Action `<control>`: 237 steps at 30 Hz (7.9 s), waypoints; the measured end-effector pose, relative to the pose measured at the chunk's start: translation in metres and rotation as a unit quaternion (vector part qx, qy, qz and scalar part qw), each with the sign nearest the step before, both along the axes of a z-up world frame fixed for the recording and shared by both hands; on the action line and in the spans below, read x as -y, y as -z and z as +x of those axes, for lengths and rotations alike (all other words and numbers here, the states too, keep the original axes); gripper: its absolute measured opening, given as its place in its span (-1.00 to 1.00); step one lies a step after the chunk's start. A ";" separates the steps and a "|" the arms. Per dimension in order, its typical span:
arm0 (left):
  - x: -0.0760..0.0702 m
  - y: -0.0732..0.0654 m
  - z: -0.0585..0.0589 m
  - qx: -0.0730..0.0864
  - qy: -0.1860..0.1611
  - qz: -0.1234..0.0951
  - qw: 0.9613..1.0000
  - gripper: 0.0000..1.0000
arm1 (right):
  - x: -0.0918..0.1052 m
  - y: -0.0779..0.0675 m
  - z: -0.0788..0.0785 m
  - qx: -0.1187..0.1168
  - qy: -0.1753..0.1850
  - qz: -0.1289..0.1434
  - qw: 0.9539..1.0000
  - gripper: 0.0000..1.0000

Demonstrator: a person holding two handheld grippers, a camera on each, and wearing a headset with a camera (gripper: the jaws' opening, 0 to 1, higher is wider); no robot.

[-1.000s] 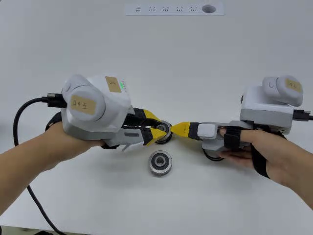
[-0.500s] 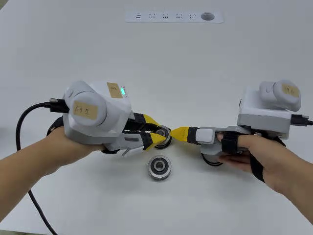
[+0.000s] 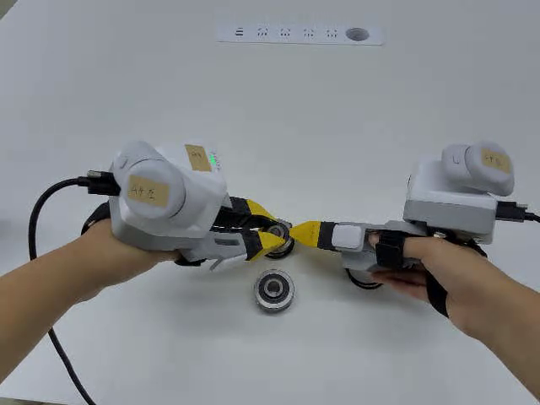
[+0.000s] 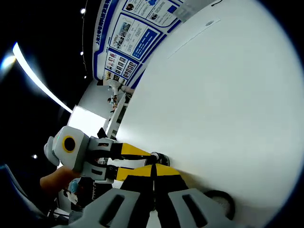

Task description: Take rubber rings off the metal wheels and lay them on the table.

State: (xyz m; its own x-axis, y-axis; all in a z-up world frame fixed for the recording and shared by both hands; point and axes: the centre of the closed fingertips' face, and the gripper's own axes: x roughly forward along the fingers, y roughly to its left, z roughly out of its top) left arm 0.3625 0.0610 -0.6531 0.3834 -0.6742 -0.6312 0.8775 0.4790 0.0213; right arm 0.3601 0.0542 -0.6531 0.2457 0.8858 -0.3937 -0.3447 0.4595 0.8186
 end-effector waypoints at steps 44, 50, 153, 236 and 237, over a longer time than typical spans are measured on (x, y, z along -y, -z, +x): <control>0.001 -0.002 -0.002 0.002 0.003 -0.003 1.000 -0.75 | -0.008 -0.006 -0.004 0.011 -0.009 0.006 1.000 -0.99; 0.001 -0.002 -0.001 0.004 0.005 -0.001 1.000 -0.75 | -0.007 -0.008 -0.004 0.010 -0.004 0.009 1.000 -0.99; -0.012 -0.031 0.000 0.006 -0.049 -0.021 0.999 -0.43 | 0.117 -0.002 -0.014 -0.019 0.170 -0.048 0.984 -0.82; 0.003 -0.003 -0.001 -0.009 0.007 0.013 1.000 -0.73 | -0.023 -0.022 -0.006 0.066 -0.030 0.047 0.996 0.27; 0.003 -0.003 -0.001 -0.010 0.006 0.013 1.000 -0.73 | -0.023 -0.022 -0.006 0.064 -0.031 0.048 0.996 0.27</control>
